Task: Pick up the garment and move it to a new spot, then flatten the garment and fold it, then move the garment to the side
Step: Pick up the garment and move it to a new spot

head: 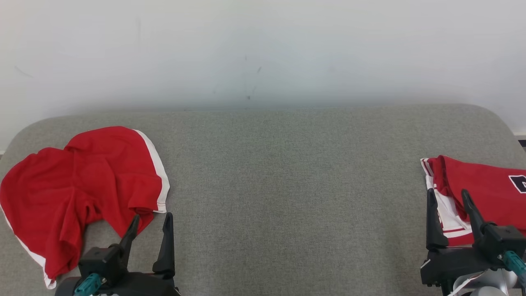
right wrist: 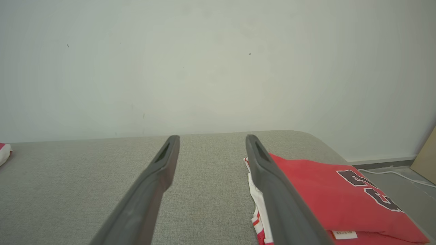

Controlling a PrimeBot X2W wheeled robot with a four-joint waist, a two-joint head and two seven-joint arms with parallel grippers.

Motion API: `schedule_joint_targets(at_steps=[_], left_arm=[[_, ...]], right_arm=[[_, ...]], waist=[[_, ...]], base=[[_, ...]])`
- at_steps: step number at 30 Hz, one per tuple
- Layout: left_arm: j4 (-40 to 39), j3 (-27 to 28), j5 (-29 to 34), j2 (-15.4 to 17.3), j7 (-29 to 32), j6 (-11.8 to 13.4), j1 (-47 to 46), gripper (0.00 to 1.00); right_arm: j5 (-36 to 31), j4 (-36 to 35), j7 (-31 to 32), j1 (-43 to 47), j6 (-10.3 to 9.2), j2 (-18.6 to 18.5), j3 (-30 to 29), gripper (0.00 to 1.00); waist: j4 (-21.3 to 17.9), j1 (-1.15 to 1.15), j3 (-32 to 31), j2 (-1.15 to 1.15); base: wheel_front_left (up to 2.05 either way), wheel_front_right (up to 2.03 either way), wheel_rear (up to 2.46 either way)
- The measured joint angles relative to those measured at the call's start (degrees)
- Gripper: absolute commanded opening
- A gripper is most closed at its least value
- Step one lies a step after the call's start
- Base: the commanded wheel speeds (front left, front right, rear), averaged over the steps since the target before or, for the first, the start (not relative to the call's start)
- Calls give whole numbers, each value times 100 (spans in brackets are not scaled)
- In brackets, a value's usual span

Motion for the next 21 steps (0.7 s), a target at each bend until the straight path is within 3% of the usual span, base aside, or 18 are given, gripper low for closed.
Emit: schedule_joint_targets(at_steps=[11,21], left_arm=[[-1,-76,15,-30,92,0,-44,100],[-36,-86,65,-67,125,1,-66,100]], right_arm=[[-2,-65,-44,122,-1,5,-96,100],[-69,-148,-52,65,11,-10,42,100]], waist=[[178,0,28,0],[727,0,67,0]], base=[[0,0,0],[0,0,0]])
